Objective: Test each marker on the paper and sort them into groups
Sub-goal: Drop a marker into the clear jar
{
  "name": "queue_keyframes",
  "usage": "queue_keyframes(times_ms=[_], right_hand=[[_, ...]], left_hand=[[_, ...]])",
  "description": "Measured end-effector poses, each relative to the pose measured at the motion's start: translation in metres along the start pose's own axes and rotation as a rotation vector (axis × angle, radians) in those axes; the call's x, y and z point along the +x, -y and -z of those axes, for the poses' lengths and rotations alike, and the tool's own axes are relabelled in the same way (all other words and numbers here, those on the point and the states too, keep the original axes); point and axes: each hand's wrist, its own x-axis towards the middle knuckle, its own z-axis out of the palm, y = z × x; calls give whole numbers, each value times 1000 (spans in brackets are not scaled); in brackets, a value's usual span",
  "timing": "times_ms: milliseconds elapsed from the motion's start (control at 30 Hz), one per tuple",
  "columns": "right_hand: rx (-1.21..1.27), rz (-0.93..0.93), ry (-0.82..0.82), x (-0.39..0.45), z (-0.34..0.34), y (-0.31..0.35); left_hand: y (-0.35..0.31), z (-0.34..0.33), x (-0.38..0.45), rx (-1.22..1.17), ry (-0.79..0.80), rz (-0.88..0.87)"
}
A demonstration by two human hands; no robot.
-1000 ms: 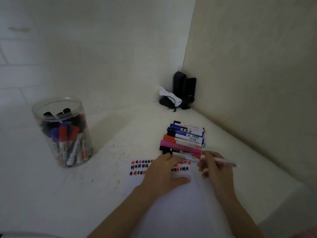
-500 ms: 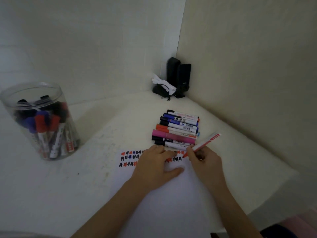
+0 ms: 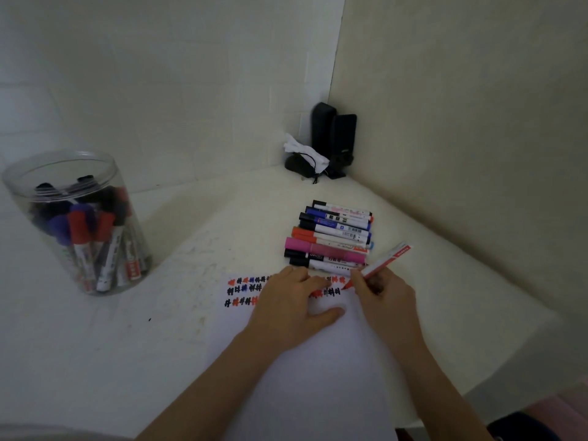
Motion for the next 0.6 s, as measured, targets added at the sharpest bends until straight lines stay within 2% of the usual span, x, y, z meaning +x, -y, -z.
queue_keyframes(times_ms=[600], right_hand=[[3, 7, -3, -2, -2, 0]], left_hand=[[1, -1, 1, -15, 20, 9]])
